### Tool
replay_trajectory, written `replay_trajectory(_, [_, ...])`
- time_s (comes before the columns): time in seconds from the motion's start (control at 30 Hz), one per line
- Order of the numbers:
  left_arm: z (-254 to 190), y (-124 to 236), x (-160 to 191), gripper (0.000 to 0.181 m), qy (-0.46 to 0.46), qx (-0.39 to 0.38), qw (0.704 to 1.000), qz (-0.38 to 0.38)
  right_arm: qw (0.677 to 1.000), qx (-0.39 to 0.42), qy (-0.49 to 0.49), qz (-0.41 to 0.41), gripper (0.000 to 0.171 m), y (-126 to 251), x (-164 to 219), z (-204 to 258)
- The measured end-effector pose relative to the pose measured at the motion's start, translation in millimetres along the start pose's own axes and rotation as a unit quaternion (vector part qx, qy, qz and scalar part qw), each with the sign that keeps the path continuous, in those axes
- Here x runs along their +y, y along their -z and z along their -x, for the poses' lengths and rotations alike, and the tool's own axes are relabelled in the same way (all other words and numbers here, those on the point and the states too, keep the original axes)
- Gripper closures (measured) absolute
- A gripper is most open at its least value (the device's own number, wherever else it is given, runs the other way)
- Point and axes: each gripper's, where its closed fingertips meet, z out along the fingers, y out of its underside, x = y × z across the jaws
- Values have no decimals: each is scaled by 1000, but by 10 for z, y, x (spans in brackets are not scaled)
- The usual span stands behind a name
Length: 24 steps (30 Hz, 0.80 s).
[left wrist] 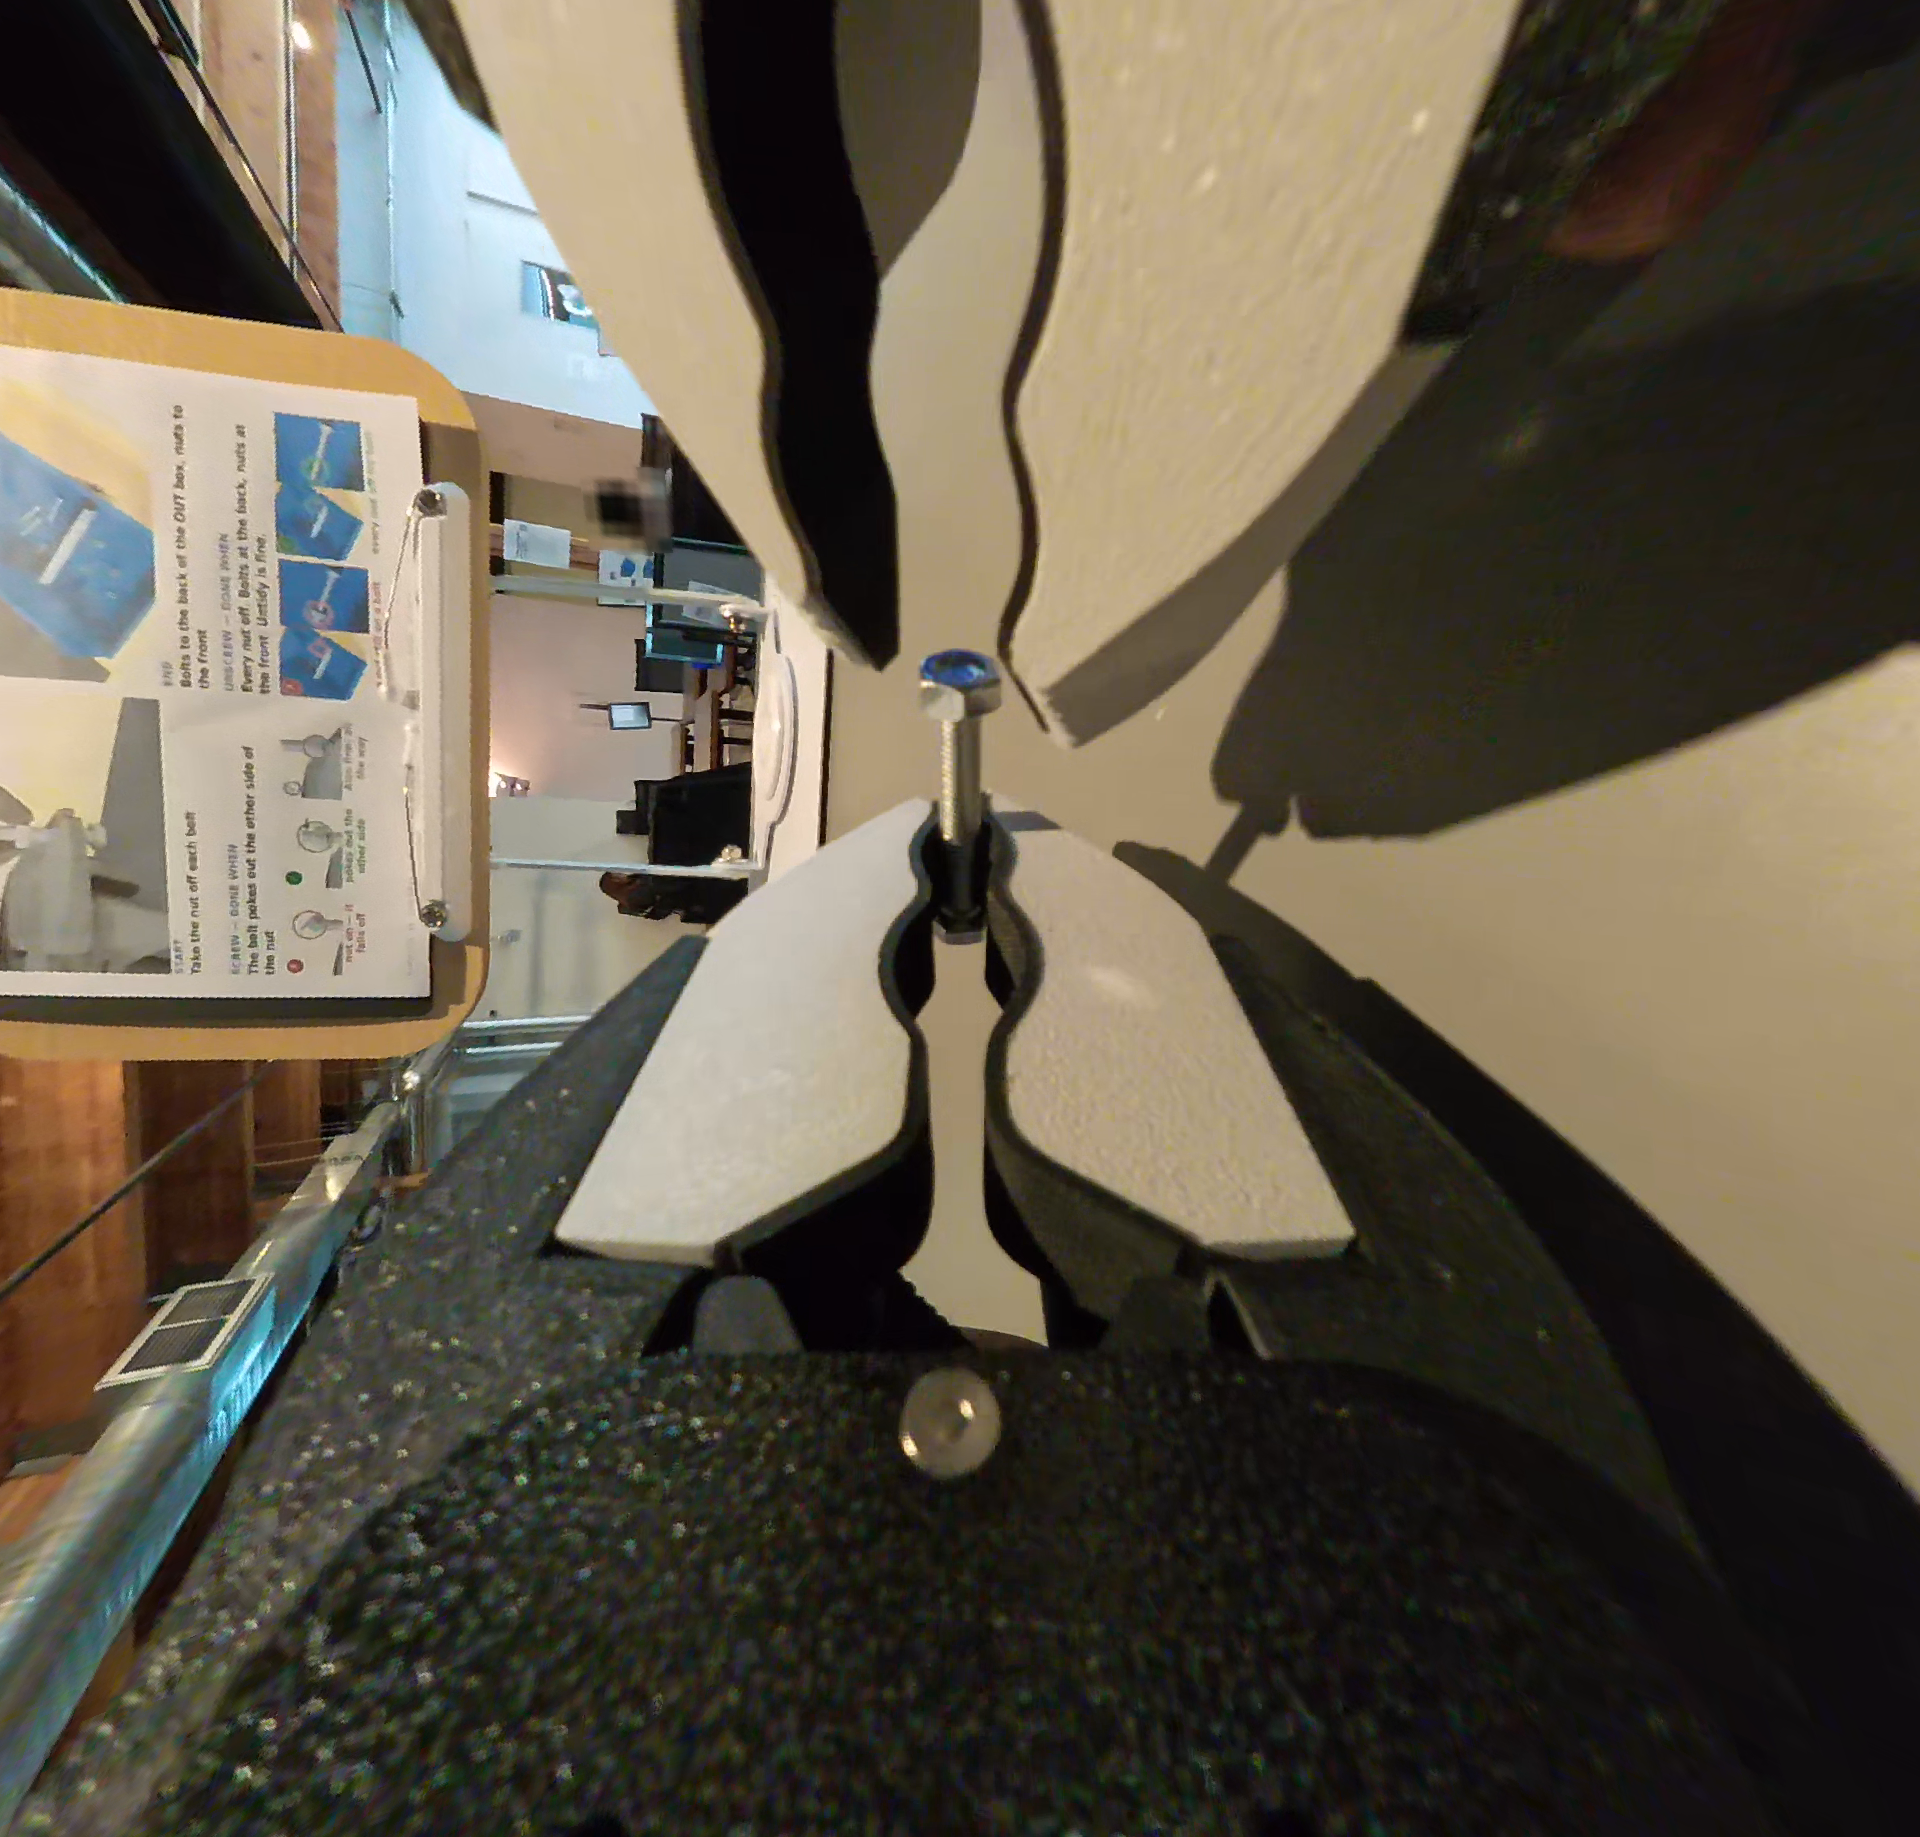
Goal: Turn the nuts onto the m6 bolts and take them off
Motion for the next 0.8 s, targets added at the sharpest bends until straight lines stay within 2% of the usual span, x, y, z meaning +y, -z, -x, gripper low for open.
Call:
replay_trajectory(0.2, [-25, 16, -50, 177, -7, 5, 1000, -10, 1000, -11, -1, 16, 160, -27, 32, 25])
replay_trajectory(0.3, [13, 21, -28, 177, -14, -7, 1000, -3, 993, -41, -108, 28, 160, -44, 26, 23])
replay_trajectory(0.37, [59, 29, -12, 177, -27, -23, 999, 7, 955, -87, -282, 26, 160, -49, -11, 33])
replay_trajectory(0.43, [102, 52, -15, 177, -34, -36, 999, 12, 874, -146, -464, -7, 160, -30, -93, 33])
replay_trajectory(0.47, [116, 61, -21, 177, -32, -38, 999, 12, 840, -164, -516, -22, 160, -20, -104, 16])
replay_trajectory(0.5, [123, 63, -28, 177, -26, -37, 999, 10, 825, -174, -537, -35, 159, -7, -107, -9])
replay_trajectory(0.57, [135, 46, 5, 177, -15, -34, 999, 21, 839, -176, -511, -68, 151, 35, -154, -79])
replay_trajectory(0.63, [126, 29, 33, 177, -1, -27, 999, 23, 886, -153, -431, -77, 138, 55, -147, -116])
replay_trajectory(0.73, [93, 21, 55, 177, 21, -11, 1000, 20, 966, -80, -240, -49, 131, 40, -47, -125])
replay_trajectory(0.8, [72, 17, 62, 177, 31, 0, 999, 20, 994, -36, -96, -25, 131, 29, -17, -86])
